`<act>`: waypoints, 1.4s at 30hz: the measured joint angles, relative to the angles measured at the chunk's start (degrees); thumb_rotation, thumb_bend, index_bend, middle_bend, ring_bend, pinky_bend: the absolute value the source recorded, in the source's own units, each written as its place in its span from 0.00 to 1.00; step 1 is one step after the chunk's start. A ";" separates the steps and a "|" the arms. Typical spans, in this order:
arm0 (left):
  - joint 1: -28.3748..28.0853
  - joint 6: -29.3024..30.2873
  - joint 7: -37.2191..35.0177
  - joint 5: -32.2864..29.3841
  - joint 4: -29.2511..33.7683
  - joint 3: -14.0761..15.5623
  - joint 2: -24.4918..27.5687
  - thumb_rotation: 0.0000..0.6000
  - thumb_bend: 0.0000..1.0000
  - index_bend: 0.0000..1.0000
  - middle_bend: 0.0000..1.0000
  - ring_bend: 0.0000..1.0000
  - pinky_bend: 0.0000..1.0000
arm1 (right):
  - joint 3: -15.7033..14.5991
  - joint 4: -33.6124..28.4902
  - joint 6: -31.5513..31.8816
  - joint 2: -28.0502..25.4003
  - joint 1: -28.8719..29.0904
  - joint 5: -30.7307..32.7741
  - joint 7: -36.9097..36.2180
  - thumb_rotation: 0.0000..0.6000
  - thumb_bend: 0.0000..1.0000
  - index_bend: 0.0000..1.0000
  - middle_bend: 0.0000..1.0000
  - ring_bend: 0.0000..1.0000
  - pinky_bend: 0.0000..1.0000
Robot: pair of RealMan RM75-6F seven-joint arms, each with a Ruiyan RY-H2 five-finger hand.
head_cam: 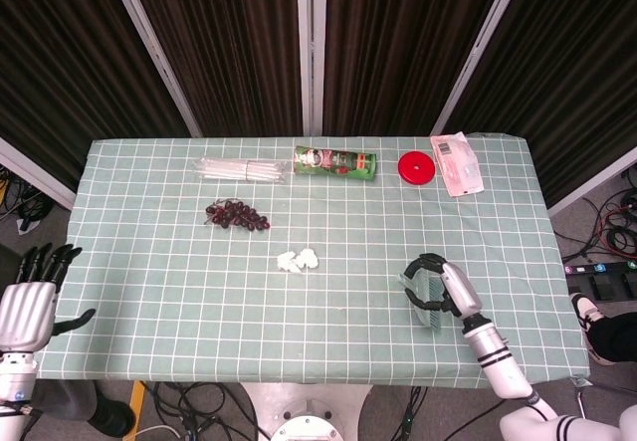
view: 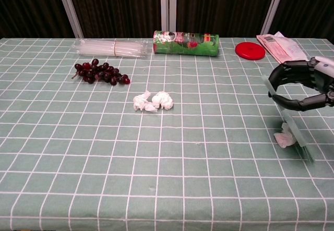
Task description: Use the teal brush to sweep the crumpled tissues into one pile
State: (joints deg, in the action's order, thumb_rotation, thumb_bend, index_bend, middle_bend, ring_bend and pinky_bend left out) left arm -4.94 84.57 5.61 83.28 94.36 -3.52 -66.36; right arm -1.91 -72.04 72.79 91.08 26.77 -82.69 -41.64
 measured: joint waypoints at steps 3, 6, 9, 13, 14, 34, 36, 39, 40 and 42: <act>0.19 0.27 -0.44 -0.01 -0.38 0.07 -0.09 1.00 0.10 0.13 0.12 0.06 0.04 | 2.09 2.73 -1.39 3.20 1.06 -0.25 -0.06 1.00 0.43 0.76 0.64 0.31 0.18; 0.29 0.37 -0.71 0.00 -0.64 0.17 -0.16 1.00 0.10 0.13 0.12 0.06 0.04 | 4.27 5.11 -3.16 6.14 2.85 -0.31 0.04 1.00 0.43 0.76 0.64 0.31 0.18; 0.39 0.49 -0.72 0.04 -0.67 0.26 -0.15 1.00 0.10 0.14 0.12 0.06 0.04 | 6.45 7.37 -5.16 9.08 5.18 -0.31 0.08 1.00 0.43 0.76 0.64 0.31 0.18; 0.56 0.59 -0.84 -0.16 -0.76 0.31 -0.10 1.00 0.10 0.13 0.12 0.06 0.04 | 9.08 11.01 -7.57 13.31 8.61 -0.41 0.14 1.00 0.43 0.76 0.64 0.31 0.17; 0.56 0.59 -0.84 -0.20 -0.78 0.30 -0.09 1.00 0.10 0.13 0.12 0.06 0.04 | 9.62 11.87 -8.11 14.23 9.40 -0.42 0.08 1.00 0.43 0.76 0.64 0.31 0.18; 0.58 0.22 -1.30 -0.47 -1.17 0.46 -0.24 1.00 0.10 0.13 0.12 0.06 0.04 | 16.50 24.79 -12.74 26.56 21.46 -1.00 -0.86 1.00 0.43 0.76 0.64 0.31 0.18; 0.58 0.25 -1.36 -0.42 -1.31 0.46 -0.32 1.00 0.10 0.13 0.12 0.06 0.04 | 16.77 25.06 -12.72 26.91 21.98 -0.98 -0.81 1.00 0.43 0.76 0.64 0.31 0.18; 0.61 0.33 -1.52 -0.36 -1.53 0.49 -0.40 1.00 0.10 0.13 0.12 0.06 0.04 | 17.19 25.60 -12.33 27.49 22.61 -0.99 -0.77 1.00 0.43 0.76 0.64 0.31 0.18; 0.62 0.34 -1.59 -0.36 -1.60 0.49 -0.43 1.00 0.10 0.13 0.12 0.06 0.04 | 17.45 25.83 -12.16 27.73 22.90 -0.95 -0.84 1.00 0.43 0.76 0.64 0.31 0.18; 0.58 0.21 -1.65 -0.40 -1.69 0.48 -0.47 1.00 0.10 0.13 0.12 0.06 0.04 | 17.86 26.15 -12.08 28.08 23.37 -0.79 -0.97 1.00 0.43 0.76 0.64 0.31 0.18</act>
State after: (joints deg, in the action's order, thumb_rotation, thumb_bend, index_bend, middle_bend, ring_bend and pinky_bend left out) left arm -4.36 84.78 3.96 82.87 92.67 -3.04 -66.82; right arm 15.96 -45.89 60.71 119.16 50.14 -83.48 -42.61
